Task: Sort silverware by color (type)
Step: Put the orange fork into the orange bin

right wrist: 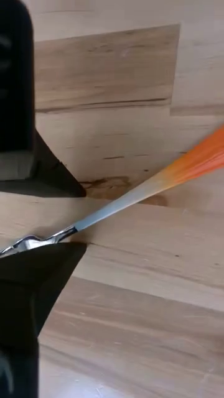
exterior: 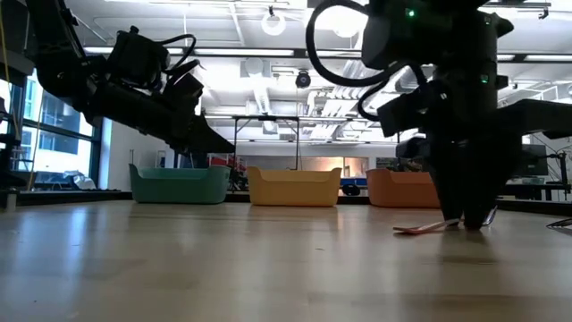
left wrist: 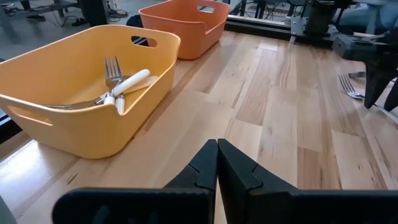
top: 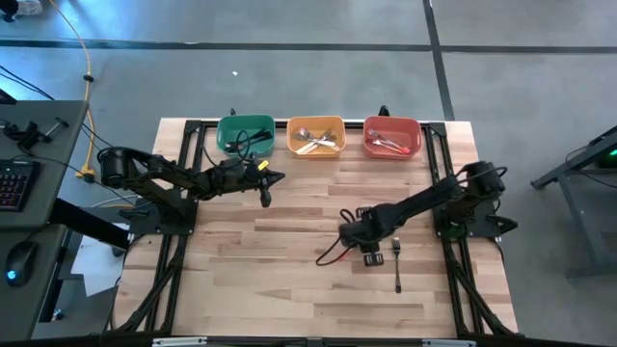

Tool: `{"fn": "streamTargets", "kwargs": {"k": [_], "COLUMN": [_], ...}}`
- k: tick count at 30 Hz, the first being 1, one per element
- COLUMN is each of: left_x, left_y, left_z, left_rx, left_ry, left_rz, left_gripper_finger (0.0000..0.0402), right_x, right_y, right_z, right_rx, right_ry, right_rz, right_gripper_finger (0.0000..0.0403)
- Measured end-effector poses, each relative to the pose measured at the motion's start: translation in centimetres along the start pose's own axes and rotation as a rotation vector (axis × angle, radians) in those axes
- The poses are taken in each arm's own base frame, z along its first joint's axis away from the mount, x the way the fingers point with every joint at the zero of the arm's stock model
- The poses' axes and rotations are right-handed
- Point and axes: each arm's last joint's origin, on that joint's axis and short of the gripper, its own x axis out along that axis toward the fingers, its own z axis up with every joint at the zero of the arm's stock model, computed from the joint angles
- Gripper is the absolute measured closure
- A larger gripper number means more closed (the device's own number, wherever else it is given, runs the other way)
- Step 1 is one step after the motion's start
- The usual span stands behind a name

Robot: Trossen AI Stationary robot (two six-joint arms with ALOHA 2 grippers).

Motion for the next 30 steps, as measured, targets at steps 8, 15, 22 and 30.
{"fn": "streamTargets", "kwargs": {"k": [8,15,22,30], "left_x": [0.0,0.0,0.0,0.0], "left_y": [0.0,0.0,0.0,0.0], "left_z": [0.0,-0.1,-0.1,-0.1], "left_rx": [0.0,-0.001,0.0,-0.001], "left_ry": [0.003,0.006,0.008,0.007], "left_rz": [0.0,0.001,0.001,0.001], "left_gripper_finger": [0.0401,0.0401,0.0401,0.0401], "right_x": [-0.4,-3.2,-7.8,-11.9], "right_y": [-2.4,-6.5,-12.2,-19.8], "right_z": [-0.2,-1.9,-5.3,-11.0], "right_rx": [0.073,0.134,0.242,0.507], "right_ry": [0.015,0.04,0.004,-0.092], "right_rz": [0.059,-0.018,-0.155,-0.396], "right_gripper_finger": [0.0396,0.04,0.0402,0.0402]}}
